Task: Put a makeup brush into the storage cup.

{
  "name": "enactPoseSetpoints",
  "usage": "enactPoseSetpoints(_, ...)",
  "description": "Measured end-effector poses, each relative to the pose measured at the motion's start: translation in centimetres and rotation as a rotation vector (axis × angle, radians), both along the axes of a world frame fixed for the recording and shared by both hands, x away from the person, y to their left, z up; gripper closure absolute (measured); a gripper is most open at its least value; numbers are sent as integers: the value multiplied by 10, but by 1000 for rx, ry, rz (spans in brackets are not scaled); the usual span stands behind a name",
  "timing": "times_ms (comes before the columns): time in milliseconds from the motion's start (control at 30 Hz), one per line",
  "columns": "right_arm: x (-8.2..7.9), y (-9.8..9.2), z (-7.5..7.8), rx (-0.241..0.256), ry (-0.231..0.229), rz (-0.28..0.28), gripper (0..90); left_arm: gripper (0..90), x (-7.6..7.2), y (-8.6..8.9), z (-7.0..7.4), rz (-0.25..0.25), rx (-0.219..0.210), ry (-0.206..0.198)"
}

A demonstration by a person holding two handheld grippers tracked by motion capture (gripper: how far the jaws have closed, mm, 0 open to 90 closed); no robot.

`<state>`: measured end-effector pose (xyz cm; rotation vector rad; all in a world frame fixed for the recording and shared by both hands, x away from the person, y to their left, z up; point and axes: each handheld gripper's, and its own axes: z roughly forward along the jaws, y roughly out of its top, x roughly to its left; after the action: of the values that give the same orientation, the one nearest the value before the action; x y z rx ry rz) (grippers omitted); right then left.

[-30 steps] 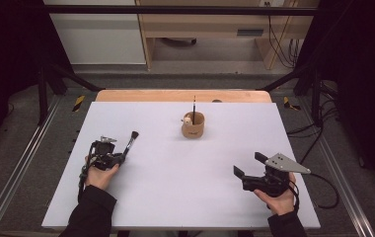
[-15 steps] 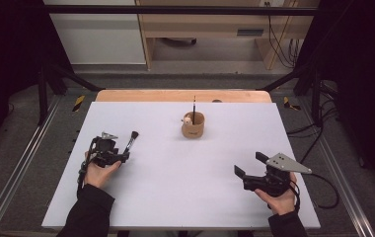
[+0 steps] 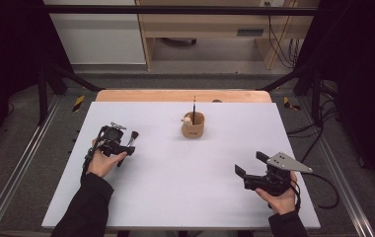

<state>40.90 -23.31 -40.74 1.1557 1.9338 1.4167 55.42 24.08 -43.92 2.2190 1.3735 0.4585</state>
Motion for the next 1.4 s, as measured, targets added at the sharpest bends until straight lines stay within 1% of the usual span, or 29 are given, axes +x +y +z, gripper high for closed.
enactPoseSetpoints(67,0,0,0,0,0,0,99,382,4,-1,-1,-1,8,22)
enactPoseSetpoints(133,0,0,0,0,-1,2,99,428,7,0,-4,-4,8,46)
enactPoseSetpoints(233,0,1,1,6,2,2,99,477,12,2,-10,-1,24,79)
enactPoseSetpoints(333,-1,1,1,4,-2,3,100,526,14,3,-14,0,13,105)
enactPoseSetpoints(400,-1,2,2,3,-1,4,100,549,13,3,-14,-1,18,100)
enactPoseSetpoints(433,-1,2,1,3,-1,5,100,572,13,3,-14,-5,16,104)
enactPoseSetpoints(567,0,2,2,-2,-4,7,100,640,13,4,-14,12,21,109)
enactPoseSetpoints(700,0,3,2,-3,-4,6,100,690,9,1,-13,4,32,115)
enactPoseSetpoints(833,0,3,1,-5,-4,7,100,707,9,1,-13,10,28,126)
enactPoseSetpoints(867,0,3,1,-5,-4,7,100,711,9,1,-13,3,37,128)
enactPoseSetpoints(900,0,3,2,-4,-4,7,100,716,9,0,-13,6,38,122)
enactPoseSetpoints(1100,0,5,2,-4,1,7,100,775,9,0,-12,-8,44,131)
enactPoseSetpoints(1133,0,5,2,-3,1,8,99,782,8,-1,-13,-5,40,127)
enactPoseSetpoints(1400,1,4,1,0,1,7,100,787,9,1,-13,-15,26,124)
